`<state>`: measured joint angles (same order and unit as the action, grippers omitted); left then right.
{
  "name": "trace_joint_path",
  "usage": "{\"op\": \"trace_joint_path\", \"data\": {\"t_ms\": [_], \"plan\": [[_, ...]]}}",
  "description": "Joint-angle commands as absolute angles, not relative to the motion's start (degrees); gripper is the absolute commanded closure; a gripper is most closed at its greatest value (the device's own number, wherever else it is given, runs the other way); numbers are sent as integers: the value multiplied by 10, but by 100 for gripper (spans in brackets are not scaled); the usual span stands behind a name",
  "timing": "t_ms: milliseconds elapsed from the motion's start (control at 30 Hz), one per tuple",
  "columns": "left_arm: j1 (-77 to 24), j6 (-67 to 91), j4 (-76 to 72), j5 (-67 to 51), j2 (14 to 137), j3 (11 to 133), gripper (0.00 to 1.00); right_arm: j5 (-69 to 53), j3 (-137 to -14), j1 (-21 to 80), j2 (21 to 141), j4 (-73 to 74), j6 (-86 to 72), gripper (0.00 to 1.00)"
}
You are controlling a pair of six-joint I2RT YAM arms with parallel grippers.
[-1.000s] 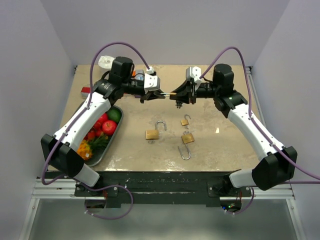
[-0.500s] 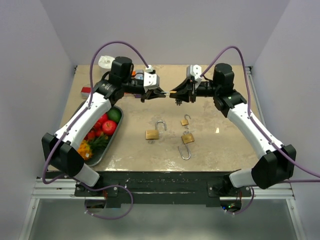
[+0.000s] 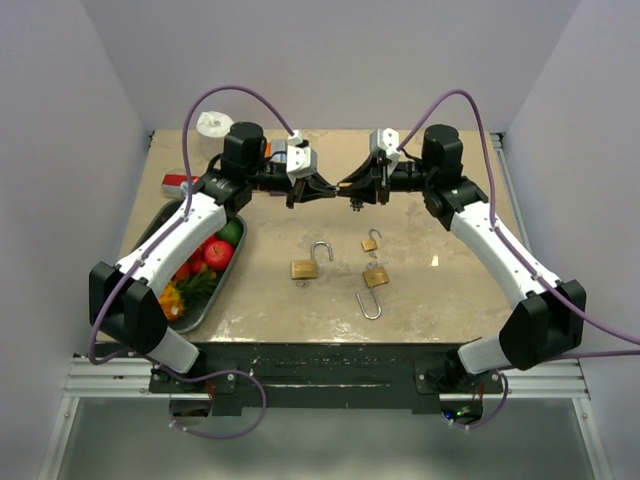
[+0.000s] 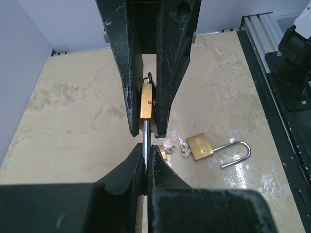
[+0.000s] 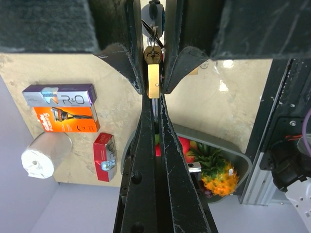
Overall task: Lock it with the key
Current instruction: Lock the lock.
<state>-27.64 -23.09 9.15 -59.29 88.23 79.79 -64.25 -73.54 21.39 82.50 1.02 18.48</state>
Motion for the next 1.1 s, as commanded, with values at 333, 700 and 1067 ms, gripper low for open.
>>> {"op": "trace_joint_path", "data": {"t_ms": [333,700,1067], "plan": [[-226,-355,213,-644,863,827,100,-572,-809,192,803,199,302,28],[-222,-351,251,-625,859,819,100,-545,-825,180,820,249,317,42],[-224,-348,236,-624,866,822,100,-584,-860,206,849,318,349,34]]}}
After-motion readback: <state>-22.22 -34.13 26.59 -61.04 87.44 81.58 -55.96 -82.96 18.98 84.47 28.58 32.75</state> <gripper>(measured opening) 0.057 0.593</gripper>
